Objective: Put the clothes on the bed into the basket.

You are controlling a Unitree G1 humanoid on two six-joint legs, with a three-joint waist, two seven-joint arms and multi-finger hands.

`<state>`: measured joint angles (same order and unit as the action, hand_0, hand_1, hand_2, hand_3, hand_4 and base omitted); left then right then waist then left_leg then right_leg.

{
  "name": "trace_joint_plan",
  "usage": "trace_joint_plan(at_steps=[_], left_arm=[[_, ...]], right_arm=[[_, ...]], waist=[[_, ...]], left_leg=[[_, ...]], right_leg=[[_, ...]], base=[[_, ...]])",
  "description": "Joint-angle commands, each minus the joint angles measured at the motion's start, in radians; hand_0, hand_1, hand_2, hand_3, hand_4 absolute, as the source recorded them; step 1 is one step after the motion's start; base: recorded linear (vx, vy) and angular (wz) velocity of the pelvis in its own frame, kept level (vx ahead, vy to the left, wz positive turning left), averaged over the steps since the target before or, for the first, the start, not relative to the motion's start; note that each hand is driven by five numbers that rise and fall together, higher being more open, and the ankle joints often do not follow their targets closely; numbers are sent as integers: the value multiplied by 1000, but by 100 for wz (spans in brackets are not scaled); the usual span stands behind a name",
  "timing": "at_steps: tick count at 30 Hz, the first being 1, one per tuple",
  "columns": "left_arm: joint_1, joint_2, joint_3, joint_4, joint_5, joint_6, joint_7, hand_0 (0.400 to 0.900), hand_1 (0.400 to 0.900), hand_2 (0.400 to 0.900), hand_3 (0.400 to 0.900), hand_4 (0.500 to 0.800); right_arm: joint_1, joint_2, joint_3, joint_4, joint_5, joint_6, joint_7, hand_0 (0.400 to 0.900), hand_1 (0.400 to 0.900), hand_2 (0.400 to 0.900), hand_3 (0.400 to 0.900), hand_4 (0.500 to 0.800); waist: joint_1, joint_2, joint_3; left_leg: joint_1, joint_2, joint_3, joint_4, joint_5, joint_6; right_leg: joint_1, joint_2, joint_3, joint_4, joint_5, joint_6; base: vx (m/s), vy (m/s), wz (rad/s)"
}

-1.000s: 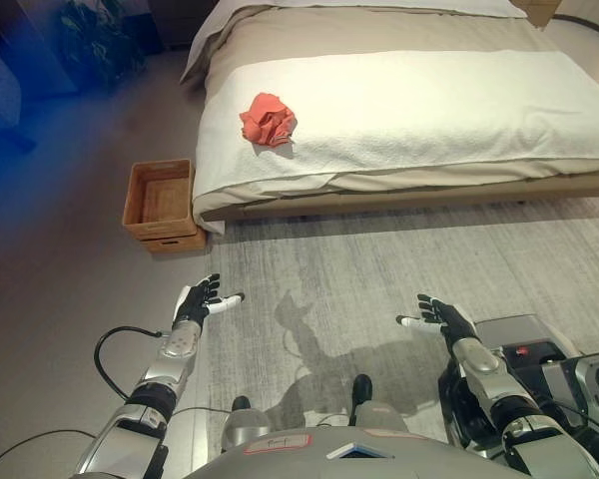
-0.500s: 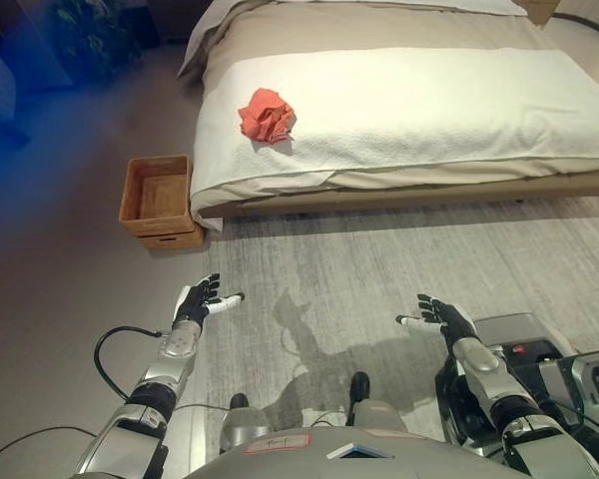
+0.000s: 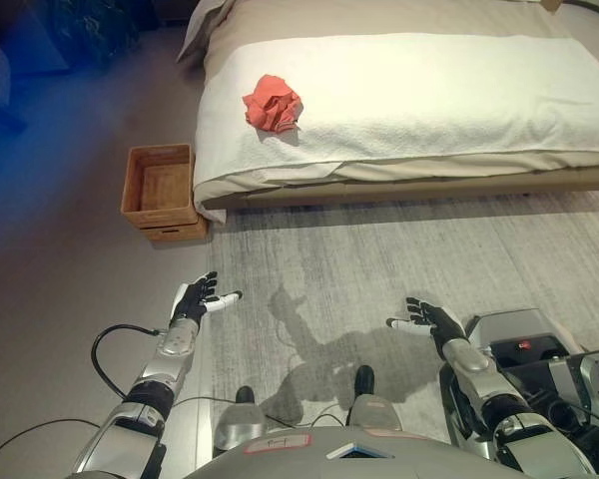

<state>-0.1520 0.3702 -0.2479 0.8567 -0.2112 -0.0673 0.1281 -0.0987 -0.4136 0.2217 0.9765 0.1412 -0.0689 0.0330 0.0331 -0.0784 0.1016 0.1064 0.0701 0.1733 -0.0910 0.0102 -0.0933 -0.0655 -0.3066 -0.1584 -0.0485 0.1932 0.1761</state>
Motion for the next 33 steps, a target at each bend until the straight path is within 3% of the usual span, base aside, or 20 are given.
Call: trace_joint_plan(at_steps=[1, 3, 6, 10, 15, 24, 27, 28, 33], left_arm=[[-131, 71, -10, -29, 26, -54, 5, 900, 900, 900, 900, 800], [-130, 79, -12, -46, 32, -50, -4, 900, 900, 900, 900, 800], [-141, 86, -10, -29, 40, -46, -6, 900, 900, 900, 900, 800], [-159, 89, -8, -5, 26, -56, 4, 900, 900, 900, 900, 800], [-167, 80, -10, 14, 29, -62, 7, 900, 900, 900, 900, 800], [-194, 69, -24, 51, 21, -54, 20, 900, 900, 900, 900, 800], [-207, 59, -33, 62, 15, -50, 30, 900, 900, 900, 900, 800], [-214, 54, -38, 64, 9, -50, 32, 900, 900, 900, 900, 800], [-245, 32, -56, 95, -28, -62, 42, 900, 900, 900, 900, 800]], right_arm=[[-91, -49, 23, -14, -27, -34, 16, 900, 900, 900, 900, 800], [-80, -61, 22, -30, -35, -34, 22, 900, 900, 900, 900, 800], [-70, -54, 3, -19, -15, -37, 26, 900, 900, 900, 900, 800], [-77, -40, -1, 19, 6, -39, 31, 900, 900, 900, 900, 800], [-67, -29, -17, 23, 25, -45, 24, 900, 900, 900, 900, 800], [-60, -40, -33, 7, 56, -53, 9, 900, 900, 900, 900, 800], [-47, -53, -41, 4, 72, -62, 1, 900, 900, 900, 900, 800], [-49, -57, -37, 5, 73, -66, -2, 900, 900, 900, 900, 800], [-30, -94, -45, 11, 72, -79, -8, 900, 900, 900, 900, 800]], waist=[[20, -17, 4], [10, -12, 35], [-7, -3, 63], [-60, -21, 83], [-95, -20, 89], [-112, -41, 68], [-133, -10, 37], [-145, -3, 34], [-182, 45, 13]], left_leg=[[-4, -116, -43, 23, -71, 88], [2, -127, -48, 52, -83, 110], [20, -122, -39, 70, -99, 119], [76, -113, -66, 77, -139, 84], [129, -73, -90, 92, -194, 53], [211, -69, -149, 107, -255, 48], [268, 1, -191, 91, -218, 12], [264, 23, -195, 95, -197, -2], [233, 125, -247, 164, 35, -53]], right_leg=[[-33, -139, 95, 210, 147, 58], [-96, -131, 139, 321, 212, 39], [-172, -127, 119, 406, 230, 37], [-254, -109, 119, 195, 285, 83], [-296, -39, 82, -1, 305, 86], [-296, 49, 67, -1, 276, 86], [-331, 83, 48, 92, 167, 72], [-327, 101, 53, 91, 174, 69], [-346, 161, 9, 192, 59, 5]], base=[[42, 261, 21], [-12, 229, 11], [59, 128, 12], [230, -56, 26], [213, -34, 32], [269, -26, 28], [344, -92, 39], [316, -165, 38], [294, -153, 40]])
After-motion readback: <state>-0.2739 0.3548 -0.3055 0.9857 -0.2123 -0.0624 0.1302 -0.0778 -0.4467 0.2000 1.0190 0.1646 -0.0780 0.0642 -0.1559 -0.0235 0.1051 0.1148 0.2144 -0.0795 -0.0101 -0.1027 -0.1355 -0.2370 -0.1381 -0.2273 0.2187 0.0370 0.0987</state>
